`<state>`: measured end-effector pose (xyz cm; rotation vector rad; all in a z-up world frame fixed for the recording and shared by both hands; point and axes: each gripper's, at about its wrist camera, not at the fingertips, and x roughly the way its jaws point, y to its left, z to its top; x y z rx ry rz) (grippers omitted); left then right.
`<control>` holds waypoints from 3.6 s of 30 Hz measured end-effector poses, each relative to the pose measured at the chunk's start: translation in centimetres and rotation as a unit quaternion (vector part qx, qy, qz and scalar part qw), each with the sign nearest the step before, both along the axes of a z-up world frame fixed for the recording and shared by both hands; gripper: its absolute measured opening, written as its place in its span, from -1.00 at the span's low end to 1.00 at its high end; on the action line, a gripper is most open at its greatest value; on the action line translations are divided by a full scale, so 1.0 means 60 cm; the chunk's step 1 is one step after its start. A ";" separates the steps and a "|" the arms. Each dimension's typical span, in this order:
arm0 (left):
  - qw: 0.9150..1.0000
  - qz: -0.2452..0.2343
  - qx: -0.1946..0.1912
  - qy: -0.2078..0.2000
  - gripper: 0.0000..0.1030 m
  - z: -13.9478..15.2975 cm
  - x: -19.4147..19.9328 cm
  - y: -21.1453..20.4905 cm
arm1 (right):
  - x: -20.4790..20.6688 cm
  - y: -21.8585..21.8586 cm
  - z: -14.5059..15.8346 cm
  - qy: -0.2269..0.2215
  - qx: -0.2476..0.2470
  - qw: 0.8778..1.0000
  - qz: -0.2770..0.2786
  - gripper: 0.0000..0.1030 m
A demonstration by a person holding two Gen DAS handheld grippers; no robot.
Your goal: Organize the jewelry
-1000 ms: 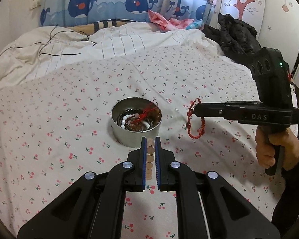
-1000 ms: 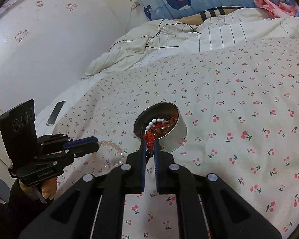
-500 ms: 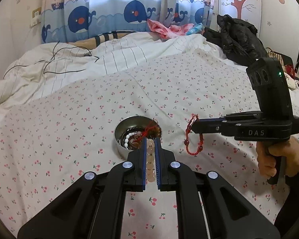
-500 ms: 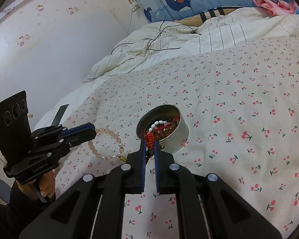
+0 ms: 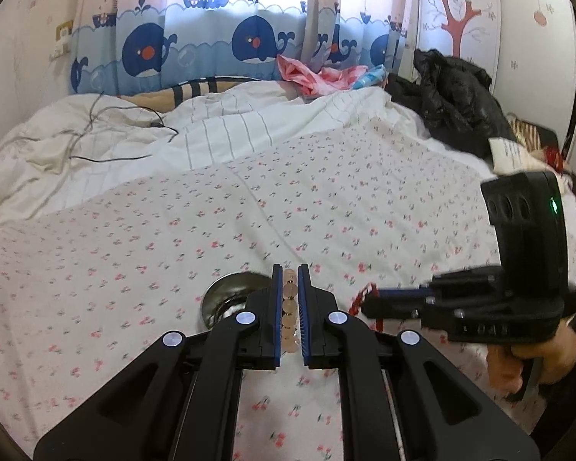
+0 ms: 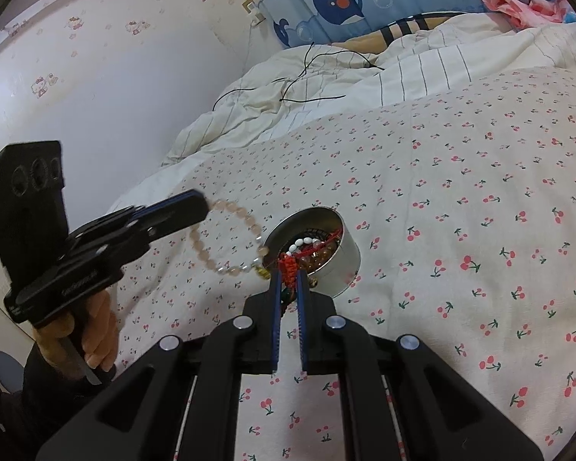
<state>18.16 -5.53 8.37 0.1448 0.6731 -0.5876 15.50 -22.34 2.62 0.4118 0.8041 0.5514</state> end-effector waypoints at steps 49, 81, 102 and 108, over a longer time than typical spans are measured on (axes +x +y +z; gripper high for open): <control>0.985 0.142 0.101 -0.002 0.54 -0.090 0.006 0.081 | 0.121 0.157 -0.060 -0.002 -0.180 0.983 -0.019 -0.82; 0.976 0.204 -0.023 0.073 0.83 -0.064 0.027 0.184 | 0.102 0.083 -0.013 0.003 -0.115 0.990 -0.081 -0.15; 0.970 0.208 -0.052 0.117 0.85 -0.091 0.041 0.196 | 0.127 0.141 -0.046 0.018 -0.153 0.988 -0.033 0.08; 0.973 0.186 -0.039 0.129 0.85 -0.103 0.036 0.171 | 0.117 0.107 -0.027 0.005 -0.123 0.990 -0.066 0.11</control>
